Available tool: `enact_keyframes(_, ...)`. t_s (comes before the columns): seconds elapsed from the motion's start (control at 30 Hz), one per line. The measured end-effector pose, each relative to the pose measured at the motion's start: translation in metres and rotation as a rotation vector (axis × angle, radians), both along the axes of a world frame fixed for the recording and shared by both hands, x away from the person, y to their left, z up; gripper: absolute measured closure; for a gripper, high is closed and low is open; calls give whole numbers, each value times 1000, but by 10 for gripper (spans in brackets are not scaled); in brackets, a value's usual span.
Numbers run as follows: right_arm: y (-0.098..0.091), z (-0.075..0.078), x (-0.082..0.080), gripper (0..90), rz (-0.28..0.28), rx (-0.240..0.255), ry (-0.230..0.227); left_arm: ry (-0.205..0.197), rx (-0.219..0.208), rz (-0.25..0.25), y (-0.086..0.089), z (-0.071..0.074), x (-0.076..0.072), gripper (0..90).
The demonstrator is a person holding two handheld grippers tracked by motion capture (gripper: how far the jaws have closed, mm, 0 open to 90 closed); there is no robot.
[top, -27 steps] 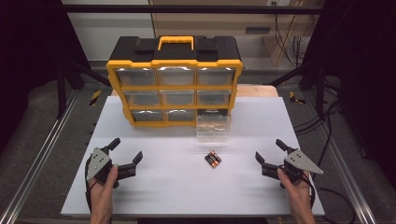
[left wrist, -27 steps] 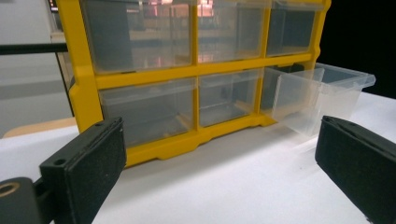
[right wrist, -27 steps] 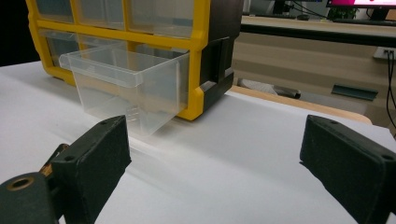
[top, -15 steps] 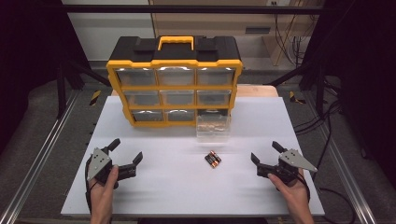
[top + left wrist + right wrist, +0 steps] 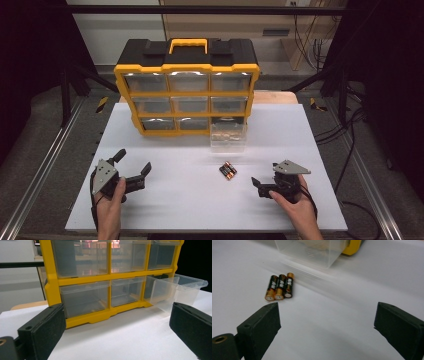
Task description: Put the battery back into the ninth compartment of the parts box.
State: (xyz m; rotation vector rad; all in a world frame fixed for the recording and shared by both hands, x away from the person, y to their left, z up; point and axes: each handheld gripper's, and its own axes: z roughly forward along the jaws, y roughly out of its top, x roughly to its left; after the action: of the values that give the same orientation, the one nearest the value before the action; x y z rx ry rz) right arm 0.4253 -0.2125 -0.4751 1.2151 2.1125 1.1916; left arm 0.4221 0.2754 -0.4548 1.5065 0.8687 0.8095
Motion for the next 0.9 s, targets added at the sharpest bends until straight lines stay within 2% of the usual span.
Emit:
enact_keyframes(0.07, 4, 1, 0, 69, 12, 4, 11, 1, -2, 1, 0, 0, 0, 7)
enact_keyframes(0.17, 10, 3, 1, 76, 35, -21, 16, -5, 2, -7, -1, 1, -1, 6)
enact_keyframes(0.23, 20, 6, 5, 108, 70, -58, 45, -2, 6, -12, -1, 0, 0, 6)
enact_keyframes(0.37, 30, 12, 12, 127, 98, -81, 65, 1, -1, -12, -2, 0, 0, 6)
enact_keyframes(0.4, 37, 17, 18, 150, 105, -111, 81, 1, 1, -13, -1, 1, 0, 7)
enact_keyframes(0.43, 37, 17, 18, 150, 105, -111, 81, 0, -1, -15, -2, 1, 0, 7)
enact_keyframes(0.47, 43, 21, 25, 184, 100, -138, 117, 1, 5, -18, -3, 1, 1, 6)
enact_keyframes(0.53, 48, 24, 32, 235, 121, -147, 147, 0, 6, -19, -3, 1, 0, 6)
enact_keyframes(0.57, 48, 24, 32, 235, 121, -147, 147, 0, 6, -19, -3, 1, 0, 7)
enact_keyframes(0.6, 53, 25, 37, 293, 135, -163, 167, -1, 8, -19, -3, 1, 0, 7)
enact_keyframes(0.63, 53, 25, 37, 293, 135, -163, 167, -1, 8, -19, -3, 1, 1, 7)
enact_keyframes(0.67, 56, 25, 39, 333, 137, -169, 170, -1, 9, -20, -4, 1, 1, 7)
enact_keyframes(0.7, 60, 23, 42, 390, 134, -166, 182, 2, 13, -23, -4, 1, 2, 7)
enact_keyframes(0.73, 60, 23, 42, 390, 134, -166, 182, 2, 13, -23, -4, 1, 2, 7)
enact_keyframes(0.77, 63, 21, 46, 445, 138, -147, 188, 6, 15, -24, -4, 0, 2, 7)
enact_keyframes(0.8, 63, 21, 46, 445, 138, -147, 188, 6, 15, -24, -4, 0, 2, 7)
enact_keyframes(0.83, 66, 19, 49, 503, 130, -135, 194, 7, 15, -24, -4, 0, 2, 7)
enact_keyframes(0.87, 66, 19, 49, 503, 130, -135, 194, 6, 15, -25, -4, 0, 2, 7)
enact_keyframes(0.9, 68, 16, 52, 563, 119, -132, 201, 6, 14, -25, -4, 0, 1, 6)
